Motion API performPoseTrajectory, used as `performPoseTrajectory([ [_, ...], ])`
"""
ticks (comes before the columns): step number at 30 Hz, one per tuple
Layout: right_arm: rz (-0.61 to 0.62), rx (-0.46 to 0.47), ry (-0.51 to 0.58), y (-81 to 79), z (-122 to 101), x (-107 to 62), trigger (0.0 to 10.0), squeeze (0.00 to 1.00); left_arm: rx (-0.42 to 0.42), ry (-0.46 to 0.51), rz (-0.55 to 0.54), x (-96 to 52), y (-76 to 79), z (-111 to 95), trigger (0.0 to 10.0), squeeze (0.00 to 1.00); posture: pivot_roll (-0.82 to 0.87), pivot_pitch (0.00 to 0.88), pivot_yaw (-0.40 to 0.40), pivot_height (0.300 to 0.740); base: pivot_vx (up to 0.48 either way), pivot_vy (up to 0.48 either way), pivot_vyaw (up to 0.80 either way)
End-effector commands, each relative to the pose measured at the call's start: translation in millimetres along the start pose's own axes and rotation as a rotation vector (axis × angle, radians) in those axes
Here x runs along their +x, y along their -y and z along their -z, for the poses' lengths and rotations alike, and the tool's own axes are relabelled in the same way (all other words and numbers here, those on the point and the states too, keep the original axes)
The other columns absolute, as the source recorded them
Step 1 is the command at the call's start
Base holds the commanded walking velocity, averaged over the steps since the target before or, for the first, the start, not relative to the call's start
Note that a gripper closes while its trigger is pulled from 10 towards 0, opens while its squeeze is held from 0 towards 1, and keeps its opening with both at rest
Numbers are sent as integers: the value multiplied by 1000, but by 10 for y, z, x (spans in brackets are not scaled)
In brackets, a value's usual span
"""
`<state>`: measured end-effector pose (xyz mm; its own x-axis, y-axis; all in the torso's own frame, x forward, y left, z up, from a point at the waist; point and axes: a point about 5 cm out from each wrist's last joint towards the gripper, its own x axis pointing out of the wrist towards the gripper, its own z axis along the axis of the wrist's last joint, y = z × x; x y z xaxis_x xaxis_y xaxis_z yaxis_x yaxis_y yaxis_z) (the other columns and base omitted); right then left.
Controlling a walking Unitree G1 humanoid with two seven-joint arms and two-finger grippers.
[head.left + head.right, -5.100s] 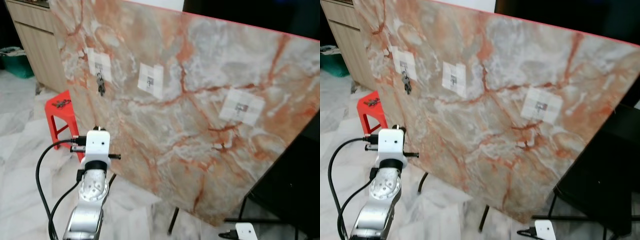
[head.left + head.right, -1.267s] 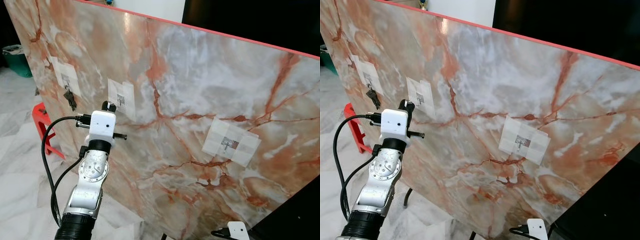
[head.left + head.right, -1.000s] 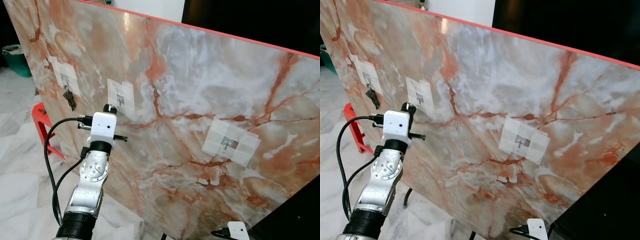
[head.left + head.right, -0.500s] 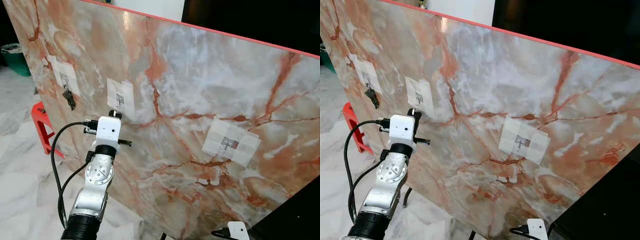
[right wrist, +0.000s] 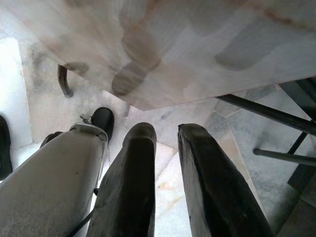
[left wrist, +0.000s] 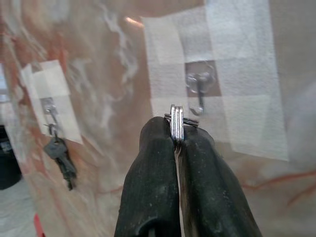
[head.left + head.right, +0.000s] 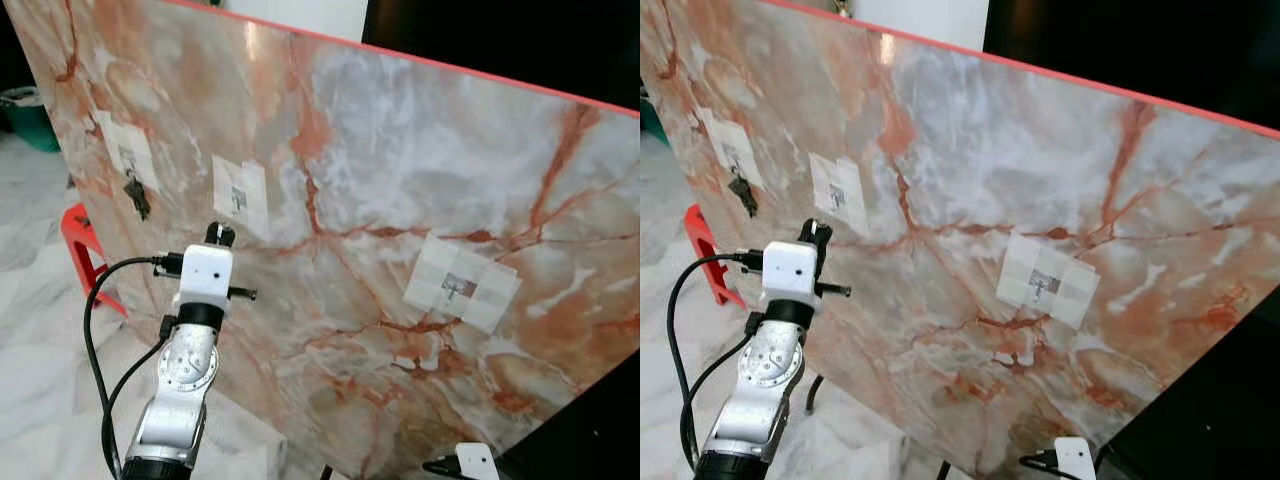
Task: Hang keys on a hook
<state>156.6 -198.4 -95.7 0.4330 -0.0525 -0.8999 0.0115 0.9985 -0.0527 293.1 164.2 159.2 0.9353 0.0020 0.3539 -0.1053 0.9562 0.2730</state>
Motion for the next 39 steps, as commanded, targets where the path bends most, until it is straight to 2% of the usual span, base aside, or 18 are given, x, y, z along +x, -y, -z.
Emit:
performPoseTrajectory([
  [1, 24, -9, 27, 82, -91, -3, 10000, 0, 13, 45, -12, 37, -4, -95, 10000, 0, 126, 0, -134, 740, 0, 0, 0],
  [13, 26, -5, 26, 84, -87, -3, 10000, 0, 44, 42, -13, 183, -55, -64, 10000, 0, 114, 0, -130, 740, 0, 0, 0],
  [20, 25, -9, 25, 87, -85, -4, 10000, 0, 22, -4, -27, 261, -70, 39, 10000, 0, 115, 0, -134, 740, 0, 0, 0],
  [32, 27, -12, 24, 94, -80, -5, 10000, 0, 6, -52, 23, 218, -3, 174, 10000, 0, 106, 0, -126, 740, 0, 0, 0],
  [39, 27, -17, 23, 97, -75, -5, 10000, 0, 34, 53, -30, 195, -59, -9, 10000, 0, 108, 0, -125, 740, 0, 0, 0],
])
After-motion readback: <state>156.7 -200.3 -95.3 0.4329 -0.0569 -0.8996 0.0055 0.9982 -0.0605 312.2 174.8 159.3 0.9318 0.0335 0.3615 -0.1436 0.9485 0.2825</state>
